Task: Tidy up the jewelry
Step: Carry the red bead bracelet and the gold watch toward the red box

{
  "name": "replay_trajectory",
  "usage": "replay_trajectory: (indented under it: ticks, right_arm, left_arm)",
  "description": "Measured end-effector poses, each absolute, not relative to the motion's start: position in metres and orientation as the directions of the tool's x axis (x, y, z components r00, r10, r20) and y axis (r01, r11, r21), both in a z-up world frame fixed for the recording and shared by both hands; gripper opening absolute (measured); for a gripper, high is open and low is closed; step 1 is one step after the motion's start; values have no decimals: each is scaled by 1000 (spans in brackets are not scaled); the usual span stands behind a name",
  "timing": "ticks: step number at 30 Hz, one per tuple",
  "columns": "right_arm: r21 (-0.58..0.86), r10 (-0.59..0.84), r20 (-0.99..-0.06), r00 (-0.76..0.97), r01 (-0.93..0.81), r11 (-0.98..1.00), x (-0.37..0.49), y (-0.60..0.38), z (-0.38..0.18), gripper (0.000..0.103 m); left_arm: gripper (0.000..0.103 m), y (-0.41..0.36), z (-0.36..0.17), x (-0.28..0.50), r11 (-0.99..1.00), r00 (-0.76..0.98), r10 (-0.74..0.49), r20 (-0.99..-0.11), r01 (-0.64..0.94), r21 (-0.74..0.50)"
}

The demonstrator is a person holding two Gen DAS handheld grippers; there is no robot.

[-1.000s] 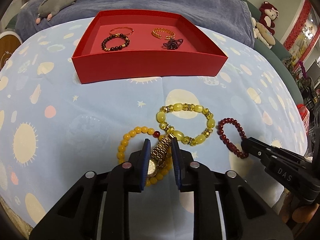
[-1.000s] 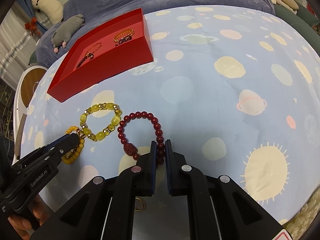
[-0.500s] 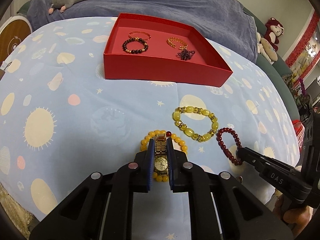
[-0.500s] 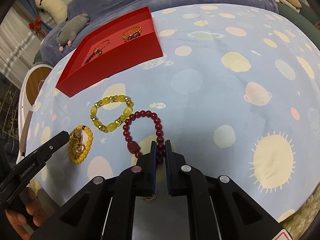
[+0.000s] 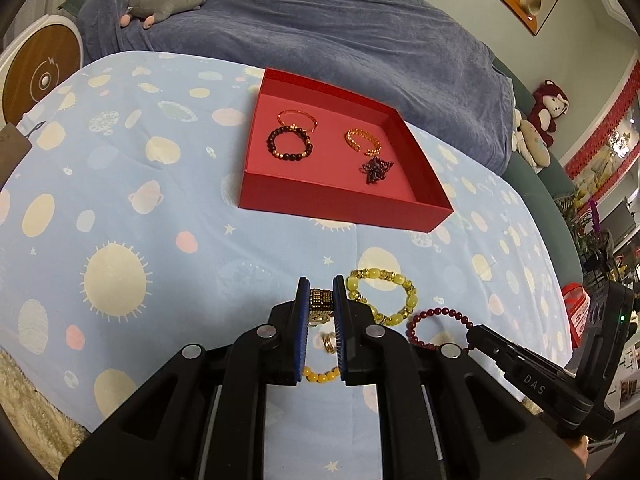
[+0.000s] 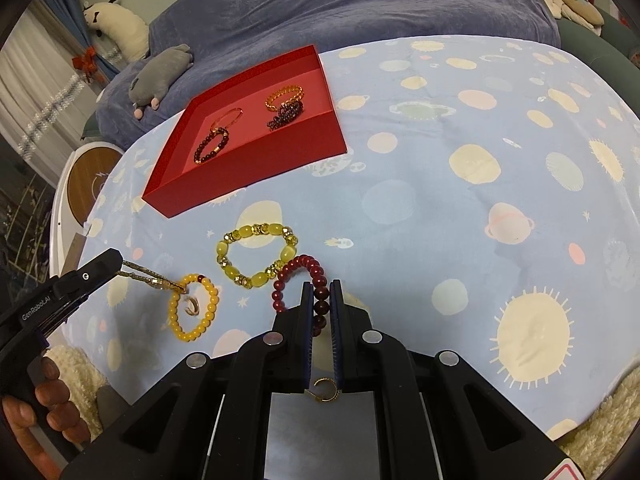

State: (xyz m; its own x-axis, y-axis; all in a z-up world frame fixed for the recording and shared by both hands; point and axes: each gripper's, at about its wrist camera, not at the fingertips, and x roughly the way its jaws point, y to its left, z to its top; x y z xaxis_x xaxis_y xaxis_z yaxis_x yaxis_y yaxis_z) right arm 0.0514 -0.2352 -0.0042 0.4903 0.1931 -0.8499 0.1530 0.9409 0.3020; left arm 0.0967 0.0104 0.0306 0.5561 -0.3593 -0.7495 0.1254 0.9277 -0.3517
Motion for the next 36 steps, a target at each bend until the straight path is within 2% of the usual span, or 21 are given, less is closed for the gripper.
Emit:
replay_trajectory:
  ticks: [13, 26, 31, 36]
  right_arm:
    - [310, 204, -809, 551, 106, 945, 72, -234, 34, 8]
    - [311, 240, -748, 618, 7, 950, 162, -218, 77, 8]
    - [333, 283, -745, 604, -30, 942, 201, -199, 72, 8]
    - [320, 288, -783, 551, -41, 947, 226, -181, 42, 8]
  left_arm:
    - [11, 9, 71, 116, 923, 593, -371, -714, 149, -356]
    - [11, -7, 91, 181, 929, 622, -362, -695, 180, -323]
    - [11, -17, 87, 212, 932, 622, -357, -697, 190, -308]
    - [11, -23, 68, 237, 936, 599, -347, -722, 177, -303]
